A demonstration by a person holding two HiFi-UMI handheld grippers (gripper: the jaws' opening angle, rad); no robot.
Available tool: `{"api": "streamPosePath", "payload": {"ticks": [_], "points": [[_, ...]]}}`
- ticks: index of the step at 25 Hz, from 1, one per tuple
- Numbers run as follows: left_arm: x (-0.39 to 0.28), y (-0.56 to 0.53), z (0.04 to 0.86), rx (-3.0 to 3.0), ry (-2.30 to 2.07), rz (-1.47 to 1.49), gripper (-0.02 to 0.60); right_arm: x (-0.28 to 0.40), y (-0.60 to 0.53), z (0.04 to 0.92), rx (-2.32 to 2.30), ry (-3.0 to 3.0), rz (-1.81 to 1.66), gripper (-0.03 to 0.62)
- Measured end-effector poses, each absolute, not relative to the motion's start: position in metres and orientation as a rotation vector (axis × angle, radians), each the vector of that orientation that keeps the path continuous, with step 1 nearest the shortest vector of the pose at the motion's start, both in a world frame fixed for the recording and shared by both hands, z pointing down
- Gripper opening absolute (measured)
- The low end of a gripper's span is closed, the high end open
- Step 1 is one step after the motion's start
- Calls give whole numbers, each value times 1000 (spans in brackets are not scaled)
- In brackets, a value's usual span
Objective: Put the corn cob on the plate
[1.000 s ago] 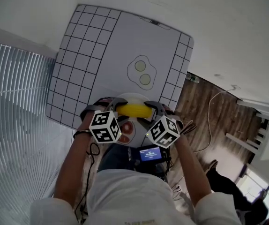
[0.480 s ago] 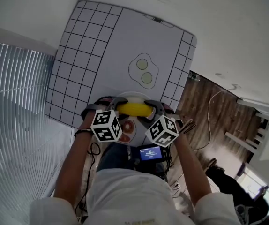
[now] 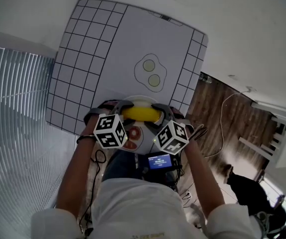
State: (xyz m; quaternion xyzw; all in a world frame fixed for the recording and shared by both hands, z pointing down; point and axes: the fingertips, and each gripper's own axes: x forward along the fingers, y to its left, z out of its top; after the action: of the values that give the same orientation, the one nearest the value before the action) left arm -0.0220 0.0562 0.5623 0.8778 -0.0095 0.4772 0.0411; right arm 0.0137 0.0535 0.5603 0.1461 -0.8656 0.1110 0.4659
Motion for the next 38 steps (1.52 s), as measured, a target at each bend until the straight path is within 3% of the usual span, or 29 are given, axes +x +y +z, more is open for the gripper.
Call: {"api": "streamPosePath", "payload": {"ticks": [38], "points": [[-18,56,565,2665,17,1456,262,12,54,561,341,-2131,252,285]]}}
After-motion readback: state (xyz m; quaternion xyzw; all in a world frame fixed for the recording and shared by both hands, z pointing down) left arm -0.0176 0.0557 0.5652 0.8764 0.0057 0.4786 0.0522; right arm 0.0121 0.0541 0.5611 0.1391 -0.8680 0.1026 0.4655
